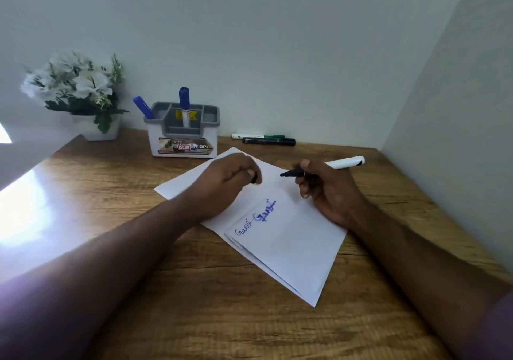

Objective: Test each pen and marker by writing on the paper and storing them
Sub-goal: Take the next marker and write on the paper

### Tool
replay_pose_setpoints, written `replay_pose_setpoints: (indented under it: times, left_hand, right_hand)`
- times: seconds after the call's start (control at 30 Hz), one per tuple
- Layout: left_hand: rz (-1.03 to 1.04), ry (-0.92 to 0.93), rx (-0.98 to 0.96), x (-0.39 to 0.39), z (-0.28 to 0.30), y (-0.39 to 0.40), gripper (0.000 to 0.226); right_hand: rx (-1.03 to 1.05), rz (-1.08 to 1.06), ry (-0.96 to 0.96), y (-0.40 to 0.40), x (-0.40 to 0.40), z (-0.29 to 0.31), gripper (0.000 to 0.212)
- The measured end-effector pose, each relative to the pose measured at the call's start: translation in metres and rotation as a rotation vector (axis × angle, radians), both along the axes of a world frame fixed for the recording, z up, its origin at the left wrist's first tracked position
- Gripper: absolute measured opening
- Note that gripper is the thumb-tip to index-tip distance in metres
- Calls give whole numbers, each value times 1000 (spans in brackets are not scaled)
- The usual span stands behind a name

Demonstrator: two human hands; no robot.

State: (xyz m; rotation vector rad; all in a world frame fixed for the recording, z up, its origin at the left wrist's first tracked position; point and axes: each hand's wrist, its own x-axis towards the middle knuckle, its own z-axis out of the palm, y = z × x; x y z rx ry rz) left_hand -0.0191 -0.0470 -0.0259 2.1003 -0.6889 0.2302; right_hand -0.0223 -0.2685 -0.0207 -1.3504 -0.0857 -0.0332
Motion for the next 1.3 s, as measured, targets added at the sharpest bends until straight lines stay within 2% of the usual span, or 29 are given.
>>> replay_pose_setpoints:
  times: [0.13, 0.2, 0.27, 0.37, 0.47, 0.6, 0.8, 0.87, 1.03, 1.3]
  left_hand:
    - [17, 101, 240, 0, -8, -1, 52]
    - [3, 124, 370, 4, -7, 5, 40]
    - [-31, 150, 375, 6, -5, 12, 18]
    - [-91, 114, 426, 12, -6, 17, 32]
    - [-146, 77, 489, 16, -7, 12, 32]
    - [-130, 141, 472, 16, -6, 6, 34]
    - [-179, 169, 540, 15, 1, 4, 25]
    - [-165, 182, 563, 17, -2, 5, 30]
    - [-143, 175, 537, 21, -5, 6, 25]
    - [-198, 203, 526, 23, -4, 8, 24]
  right_hand:
    - [5, 105, 118, 10, -8, -2, 15]
    - [53, 161, 158, 13, -11, 0, 26]
    - [107, 157, 163, 13, -11, 2, 33]
    - [101, 167, 118, 10, -11, 5, 28]
    - [1, 297, 74, 8, -13, 5, 11]
    - [-123, 347, 44, 11, -14, -4, 9]
    - [-124, 298, 12, 13, -17, -1, 7]
    - [-220, 243, -36, 8, -14, 5, 9]
    - [-635, 210, -115, 14, -12, 4, 7]
    - [-705, 258, -117, 23, -17, 2, 13]
